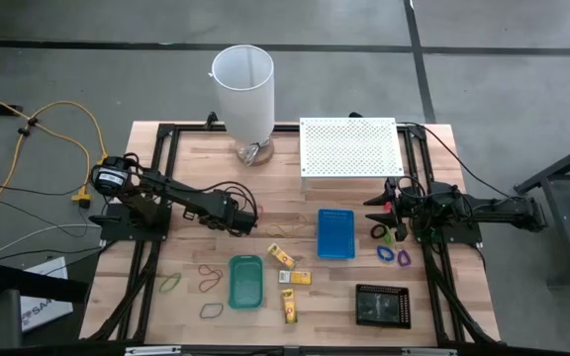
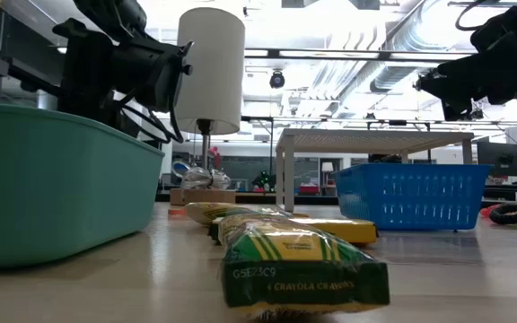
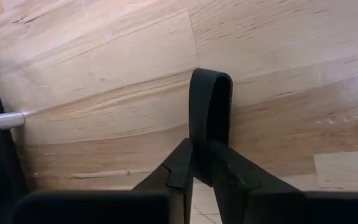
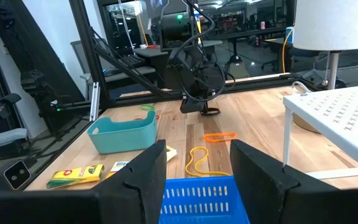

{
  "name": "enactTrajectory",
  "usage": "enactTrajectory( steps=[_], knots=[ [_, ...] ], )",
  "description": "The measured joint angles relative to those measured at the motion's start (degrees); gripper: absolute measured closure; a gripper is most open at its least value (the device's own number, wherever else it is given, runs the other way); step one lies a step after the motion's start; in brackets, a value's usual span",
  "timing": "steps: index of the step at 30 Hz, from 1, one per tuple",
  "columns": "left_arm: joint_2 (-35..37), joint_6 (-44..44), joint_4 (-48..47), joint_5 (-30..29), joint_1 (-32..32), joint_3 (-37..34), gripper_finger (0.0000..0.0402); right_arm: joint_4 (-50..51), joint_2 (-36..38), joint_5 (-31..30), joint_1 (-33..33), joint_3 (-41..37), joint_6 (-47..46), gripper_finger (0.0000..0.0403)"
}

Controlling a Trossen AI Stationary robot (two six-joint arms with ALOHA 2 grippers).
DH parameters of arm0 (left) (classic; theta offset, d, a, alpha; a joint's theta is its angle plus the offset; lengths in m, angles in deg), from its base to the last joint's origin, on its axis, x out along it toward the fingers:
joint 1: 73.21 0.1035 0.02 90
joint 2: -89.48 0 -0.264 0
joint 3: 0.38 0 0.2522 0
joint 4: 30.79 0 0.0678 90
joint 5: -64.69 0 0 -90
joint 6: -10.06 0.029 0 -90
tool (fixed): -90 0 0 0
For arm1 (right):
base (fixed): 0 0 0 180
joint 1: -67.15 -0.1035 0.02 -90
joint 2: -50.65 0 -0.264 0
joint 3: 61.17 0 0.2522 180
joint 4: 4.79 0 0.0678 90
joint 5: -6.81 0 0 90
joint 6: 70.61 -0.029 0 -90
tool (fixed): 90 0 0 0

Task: Pick & Place Office Desk Supplies
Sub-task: Put the black rubber band into the green bin

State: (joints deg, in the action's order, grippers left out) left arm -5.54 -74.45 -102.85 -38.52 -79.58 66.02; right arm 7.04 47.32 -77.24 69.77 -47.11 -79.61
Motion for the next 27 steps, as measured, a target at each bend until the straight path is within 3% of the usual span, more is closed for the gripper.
enactTrajectory(
  steps=[13,27],
  knots=[
    [0.0,0.0,-0.3,0.0,0.0,0.0,0.0397,0.0,0.0,0.0,0.0,0.0,0.0,0.0237],
    [2.9,0.5,-3.4,-0.5,0.0,0.0,0.04,0.0,0.0,0.0,0.0,0.0,0.0,0.0237]
  ],
)
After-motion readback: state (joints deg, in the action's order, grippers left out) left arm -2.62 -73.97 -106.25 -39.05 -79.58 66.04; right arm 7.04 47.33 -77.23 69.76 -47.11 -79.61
